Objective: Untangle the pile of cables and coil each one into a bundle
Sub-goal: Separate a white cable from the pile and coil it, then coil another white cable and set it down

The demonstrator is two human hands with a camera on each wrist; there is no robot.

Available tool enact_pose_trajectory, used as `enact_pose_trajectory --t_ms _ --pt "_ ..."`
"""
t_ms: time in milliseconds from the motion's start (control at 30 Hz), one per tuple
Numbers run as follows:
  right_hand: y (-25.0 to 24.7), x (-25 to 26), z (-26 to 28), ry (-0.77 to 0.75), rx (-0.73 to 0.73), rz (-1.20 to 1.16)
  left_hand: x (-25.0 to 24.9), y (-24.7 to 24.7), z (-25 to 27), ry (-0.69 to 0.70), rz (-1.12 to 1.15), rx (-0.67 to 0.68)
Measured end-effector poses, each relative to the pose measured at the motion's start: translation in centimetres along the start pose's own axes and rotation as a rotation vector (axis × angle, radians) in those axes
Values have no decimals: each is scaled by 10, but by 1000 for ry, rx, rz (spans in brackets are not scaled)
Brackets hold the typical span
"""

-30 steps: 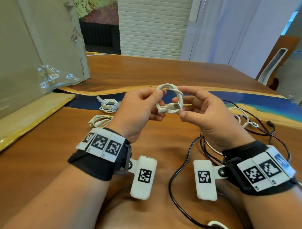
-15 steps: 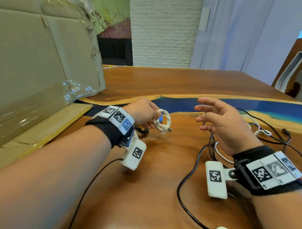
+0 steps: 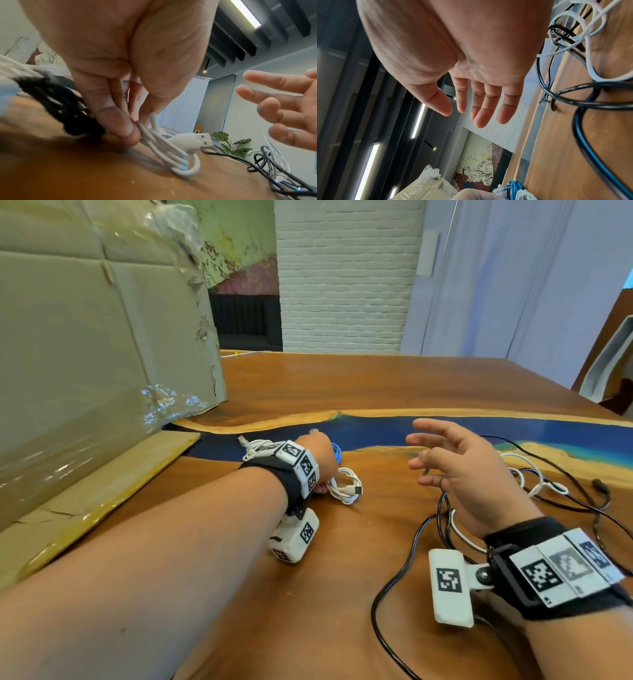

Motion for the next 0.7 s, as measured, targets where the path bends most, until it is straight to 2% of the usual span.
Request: enact_pose_trajectory --t_ms 167,267,433,567,633,700 --pt "1 1 0 -1 1 -7 2 -6 4 21 -143 -206" --pt "2 4 1 -3 -10 -20 2 -13 9 20 -119 -311" --pt "-1 26 -3 -25 -38 -62 -9 -17 36 184 211 -340" --pt "-24 61 -5 -9 -39 -276 -18 -7 65 297 443 -371" --pt "-42 77 -7 -11 -48 -199 -18 -1 78 333 534 -356" --pt "-60 88 -11 1 -50 125 -16 1 88 360 618 -345"
Point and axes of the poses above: each hand's wrist, its own z-axis away from the middle knuckle, its own y-axis out of the palm, x = y × z, the point moved 3 cm from there along -z, towards the middle knuckle, and after that the axes turned 14 degrees about -z, right-handed, at the moved point
